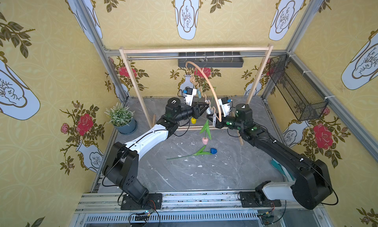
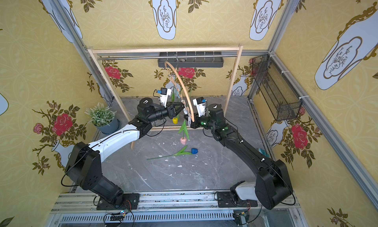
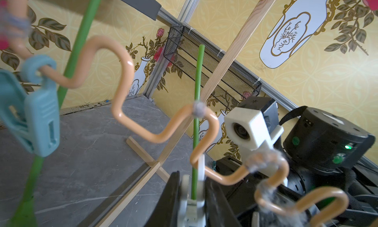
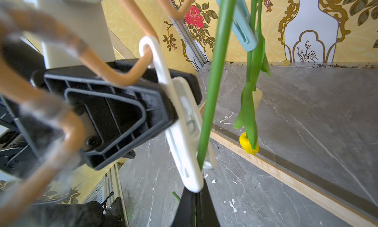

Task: Dry the flowers on a clothes hanger
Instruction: Clamp the flower onto the hanger.

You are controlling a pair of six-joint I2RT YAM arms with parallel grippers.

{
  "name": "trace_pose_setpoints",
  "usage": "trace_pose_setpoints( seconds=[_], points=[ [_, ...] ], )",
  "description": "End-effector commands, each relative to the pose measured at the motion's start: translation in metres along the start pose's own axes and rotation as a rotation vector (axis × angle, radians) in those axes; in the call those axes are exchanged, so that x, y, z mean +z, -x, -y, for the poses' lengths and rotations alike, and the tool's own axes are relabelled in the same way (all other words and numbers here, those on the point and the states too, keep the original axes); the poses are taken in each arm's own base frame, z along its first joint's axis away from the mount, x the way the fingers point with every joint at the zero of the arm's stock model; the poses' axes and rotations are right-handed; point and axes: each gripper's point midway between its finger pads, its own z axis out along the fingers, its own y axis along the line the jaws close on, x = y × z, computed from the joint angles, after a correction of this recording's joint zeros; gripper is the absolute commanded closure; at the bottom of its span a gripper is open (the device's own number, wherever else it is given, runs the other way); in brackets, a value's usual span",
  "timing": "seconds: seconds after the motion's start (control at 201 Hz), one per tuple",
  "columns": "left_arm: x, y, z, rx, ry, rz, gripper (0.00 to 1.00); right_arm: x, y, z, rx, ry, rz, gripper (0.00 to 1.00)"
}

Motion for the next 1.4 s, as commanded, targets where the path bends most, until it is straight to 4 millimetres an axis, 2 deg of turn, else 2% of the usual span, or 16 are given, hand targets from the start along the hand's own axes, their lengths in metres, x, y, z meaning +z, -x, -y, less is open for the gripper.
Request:
trace_pose_setpoints(
  seconds=[0.0, 0.249, 0.398, 0.612, 0.981, 1.255, 1.394],
  points=[
    [0.0, -0.004, -0.005, -0.023, 0.011, 0.005, 0.79, -0.003, 0.012, -0.016, -0.055, 0.061, 0.046, 1.0],
    [0.001, -0.008, -0.008, -0.046, 0.008, 0.013, 0.75, -0.005, 0.014, -0.019, -0.044, 0.077, 0.057, 1.0],
    [0.0, -0.009, -0.009, -0.074, 0.002, 0.022, 0.62, -0.008, 0.016, -0.019, -0.033, 0.087, 0.068, 1.0],
    [-0.003, -0.006, -0.007, -0.065, 0.008, 0.042, 0.58, -0.014, 0.016, -0.013, -0.006, 0.095, 0.08, 1.0],
    [-0.003, -0.002, -0.006, -0.079, -0.011, 0.078, 0.81, -0.014, 0.017, -0.019, 0.035, 0.148, 0.111, 1.0],
    [-0.004, 0.0, -0.008, -0.115, -0.013, 0.11, 0.89, -0.011, 0.013, -0.018, 0.065, 0.176, 0.139, 1.0],
    [-0.005, -0.002, -0.013, -0.135, 0.001, 0.12, 0.91, -0.011, 0.02, -0.021, 0.059, 0.186, 0.155, 1.0]
  ],
)
